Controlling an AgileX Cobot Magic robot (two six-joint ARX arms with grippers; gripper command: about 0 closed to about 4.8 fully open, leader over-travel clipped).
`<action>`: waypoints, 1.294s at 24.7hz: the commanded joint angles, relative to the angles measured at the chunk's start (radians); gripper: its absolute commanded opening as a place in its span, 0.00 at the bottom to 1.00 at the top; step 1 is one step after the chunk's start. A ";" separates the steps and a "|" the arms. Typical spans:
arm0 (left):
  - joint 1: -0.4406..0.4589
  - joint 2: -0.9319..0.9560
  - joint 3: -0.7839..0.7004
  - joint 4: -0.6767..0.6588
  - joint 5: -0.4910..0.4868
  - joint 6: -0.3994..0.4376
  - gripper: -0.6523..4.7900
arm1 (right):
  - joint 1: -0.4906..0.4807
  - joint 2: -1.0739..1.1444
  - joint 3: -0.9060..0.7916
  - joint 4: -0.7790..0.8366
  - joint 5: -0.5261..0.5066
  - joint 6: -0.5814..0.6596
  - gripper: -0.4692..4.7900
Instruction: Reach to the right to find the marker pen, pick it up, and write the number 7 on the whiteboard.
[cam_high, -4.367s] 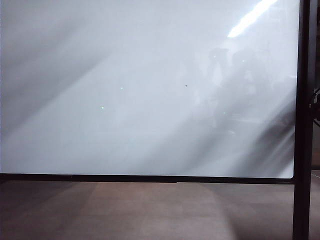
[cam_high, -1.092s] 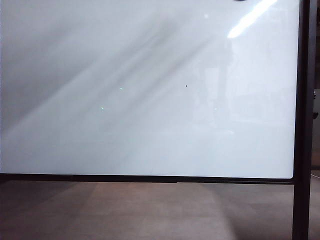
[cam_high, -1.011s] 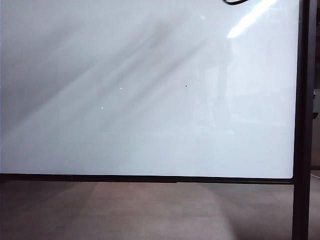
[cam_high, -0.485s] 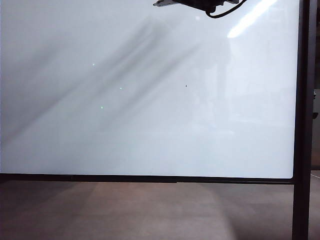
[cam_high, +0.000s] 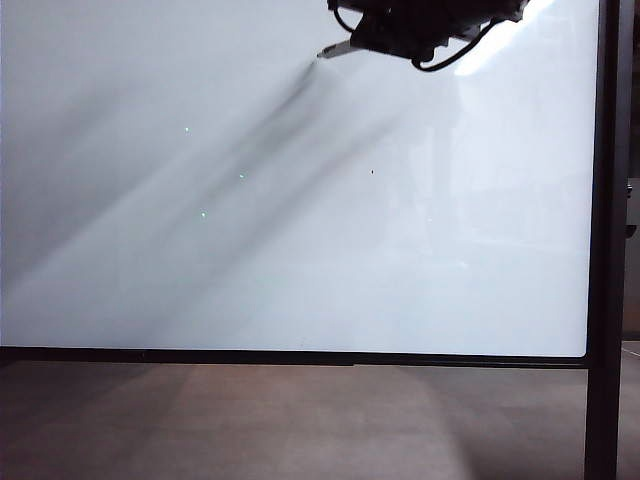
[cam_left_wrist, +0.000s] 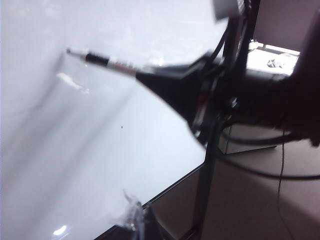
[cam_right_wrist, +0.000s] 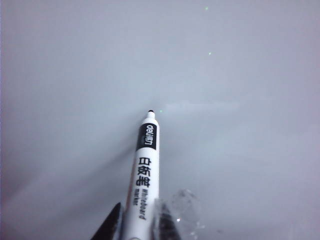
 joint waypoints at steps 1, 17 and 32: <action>-0.001 -0.005 -0.001 0.019 0.008 -0.001 0.11 | 0.002 0.022 0.009 0.044 0.025 -0.003 0.09; -0.001 -0.018 -0.001 0.016 0.008 -0.001 0.11 | 0.002 -0.023 0.007 -0.045 0.155 0.001 0.09; -0.001 -0.022 -0.001 0.011 0.006 0.000 0.11 | 0.002 -0.037 0.008 -0.102 0.317 0.001 0.09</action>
